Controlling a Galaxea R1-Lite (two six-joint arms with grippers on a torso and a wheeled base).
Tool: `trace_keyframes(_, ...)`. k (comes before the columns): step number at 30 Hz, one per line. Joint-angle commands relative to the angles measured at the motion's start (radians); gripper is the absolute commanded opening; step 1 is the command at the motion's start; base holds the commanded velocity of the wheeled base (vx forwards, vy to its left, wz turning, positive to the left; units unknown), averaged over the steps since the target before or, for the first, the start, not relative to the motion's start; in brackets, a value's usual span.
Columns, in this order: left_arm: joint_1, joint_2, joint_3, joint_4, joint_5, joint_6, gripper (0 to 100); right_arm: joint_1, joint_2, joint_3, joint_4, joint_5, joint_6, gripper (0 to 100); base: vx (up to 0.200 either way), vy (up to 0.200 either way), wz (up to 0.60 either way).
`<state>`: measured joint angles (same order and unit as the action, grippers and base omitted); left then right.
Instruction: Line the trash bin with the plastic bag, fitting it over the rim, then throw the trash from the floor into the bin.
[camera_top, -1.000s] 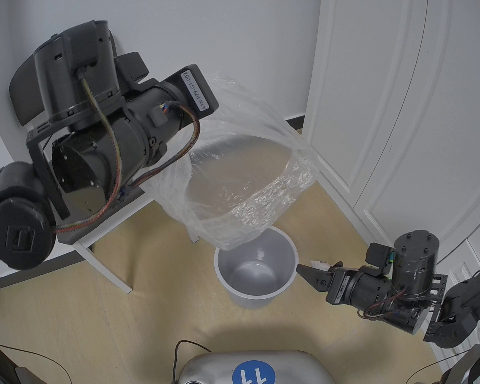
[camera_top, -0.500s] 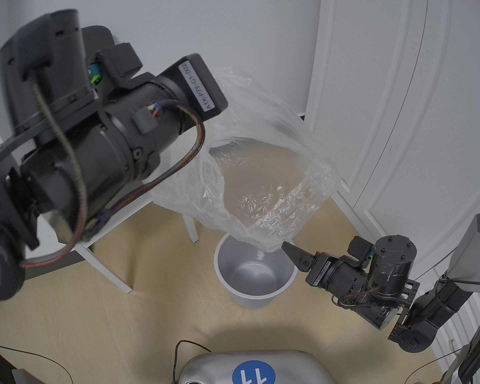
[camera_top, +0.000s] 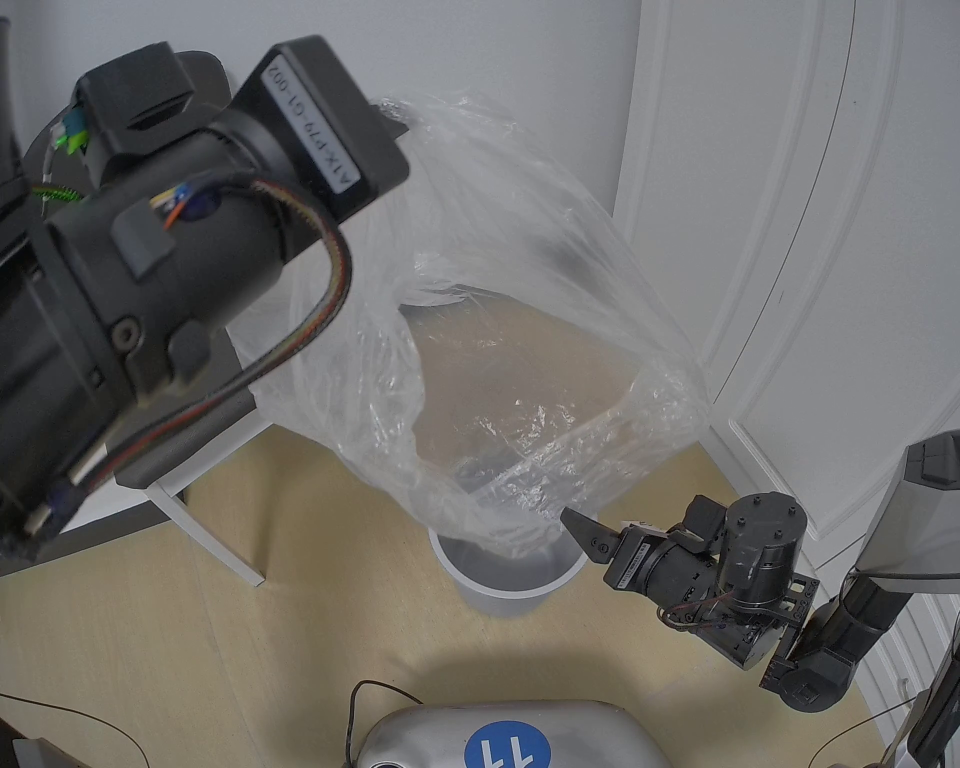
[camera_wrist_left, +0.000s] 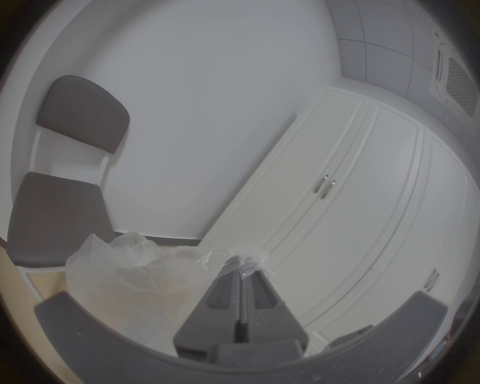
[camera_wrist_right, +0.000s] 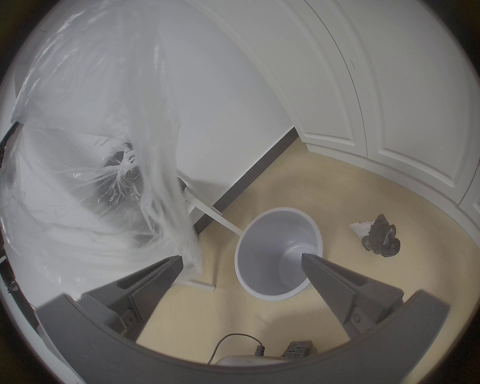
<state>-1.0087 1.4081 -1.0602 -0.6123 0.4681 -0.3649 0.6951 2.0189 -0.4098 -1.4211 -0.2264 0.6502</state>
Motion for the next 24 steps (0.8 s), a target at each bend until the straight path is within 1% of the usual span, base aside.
trace_keyframes(1, -0.051, -0.054, 0.029, 0.005, 0.0, 0.007, 0, -0.005, 0.001, 0.022, -0.036, -0.001, -0.009, 100, 0.0, 0.0, 0.0)
trace_keyframes(4, -0.051, -0.052, 0.036, 0.003, 0.0, 0.009, 0, -0.003, -0.023, 0.046, -0.036, 0.004, -0.043, 100, 0.0, 0.0, 0.0)
trace_keyframes(6, -0.051, -0.044, 0.032, 0.002, 0.0, 0.009, 0, -0.003, -0.054, 0.085, -0.038, 0.009, -0.113, 100, 0.0, 0.0, 0.0)
trace_keyframes(7, -0.051, -0.043, 0.034, 0.0, 0.0, 0.009, 0, -0.002, -0.069, 0.088, -0.038, 0.009, -0.126, 100, 0.0, 0.0, 0.0)
trace_keyframes(10, -0.053, -0.043, 0.036, -0.001, 0.0, 0.009, 0, 0.014, -0.086, 0.089, -0.035, 0.009, -0.126, 100, 0.0, 0.0, 0.0)
trace_keyframes(14, -0.054, -0.049, 0.036, -0.001, 0.0, 0.007, 0, 0.037, -0.057, 0.089, -0.038, 0.01, -0.113, 100, 0.0, 0.0, 0.0)
trace_keyframes(17, -0.08, -0.047, 0.037, -0.001, -0.002, 0.007, 0, 0.043, -0.029, 0.091, -0.045, 0.01, -0.1, 100, 0.0, 0.0, 0.0)
trace_keyframes(20, -0.113, -0.038, 0.037, -0.003, -0.002, 0.003, 0, 0.049, -0.017, 0.101, -0.085, 0.01, -0.1, 100, 0.0, 0.0, 0.0)
trace_keyframes(24, -0.113, -0.02, 0.034, -0.006, 0.0, 0.001, 0, 0.078, -0.02, 0.149, -0.15, 0.019, -0.107, 100, 0.0, 0.0, 0.0)
